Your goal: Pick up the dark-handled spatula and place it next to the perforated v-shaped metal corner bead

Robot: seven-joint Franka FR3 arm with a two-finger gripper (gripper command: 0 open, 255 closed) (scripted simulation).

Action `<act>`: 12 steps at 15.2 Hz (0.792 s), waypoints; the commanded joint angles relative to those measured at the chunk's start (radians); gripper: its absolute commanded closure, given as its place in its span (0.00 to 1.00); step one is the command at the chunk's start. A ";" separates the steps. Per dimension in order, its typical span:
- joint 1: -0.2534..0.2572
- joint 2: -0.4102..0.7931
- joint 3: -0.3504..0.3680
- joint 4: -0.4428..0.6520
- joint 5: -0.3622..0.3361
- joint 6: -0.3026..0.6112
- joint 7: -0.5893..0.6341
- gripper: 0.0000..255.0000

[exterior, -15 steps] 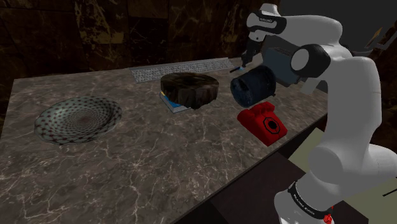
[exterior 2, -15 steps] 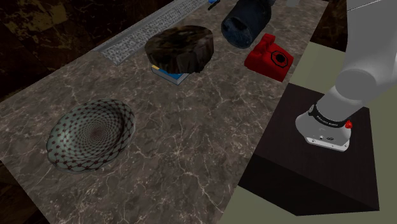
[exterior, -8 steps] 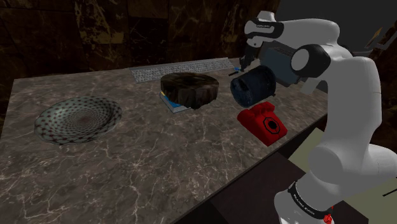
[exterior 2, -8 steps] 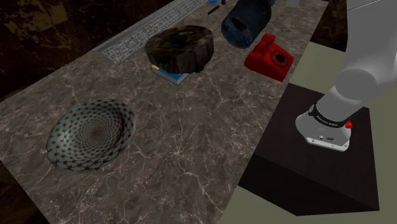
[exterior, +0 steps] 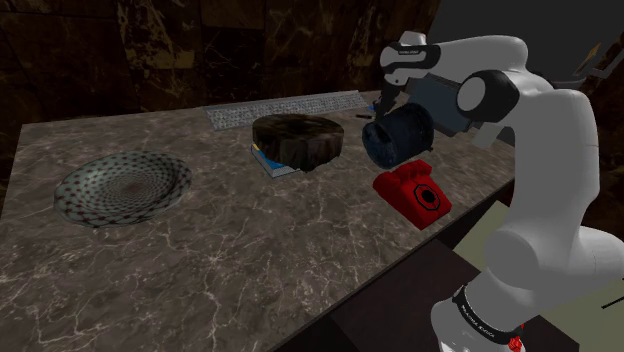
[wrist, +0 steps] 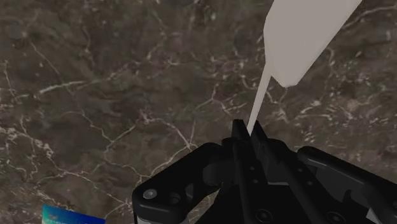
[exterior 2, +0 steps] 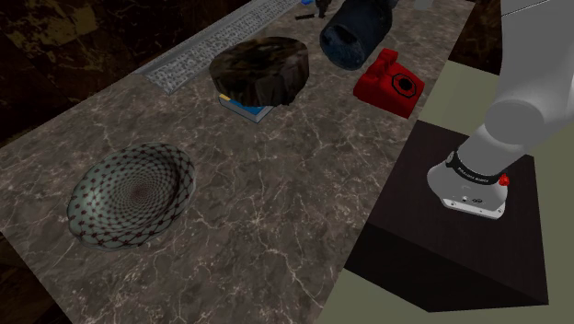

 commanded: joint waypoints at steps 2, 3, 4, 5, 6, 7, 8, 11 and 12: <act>0.000 0.010 0.000 -0.026 0.000 0.036 -0.001 1.00; 0.000 0.012 0.000 -0.035 0.000 0.048 -0.001 1.00; 0.000 0.016 0.000 -0.043 0.000 0.059 -0.002 1.00; 0.000 0.020 0.000 -0.053 0.000 0.073 -0.002 1.00; 0.000 0.020 0.000 -0.053 0.000 0.073 -0.002 1.00; 0.000 0.020 0.000 -0.053 0.000 0.073 -0.002 1.00; 0.000 0.020 0.000 -0.053 0.000 0.073 -0.002 1.00; 0.000 0.020 0.000 -0.053 0.000 0.073 -0.002 1.00; 0.000 0.020 0.000 -0.053 0.000 0.073 -0.002 1.00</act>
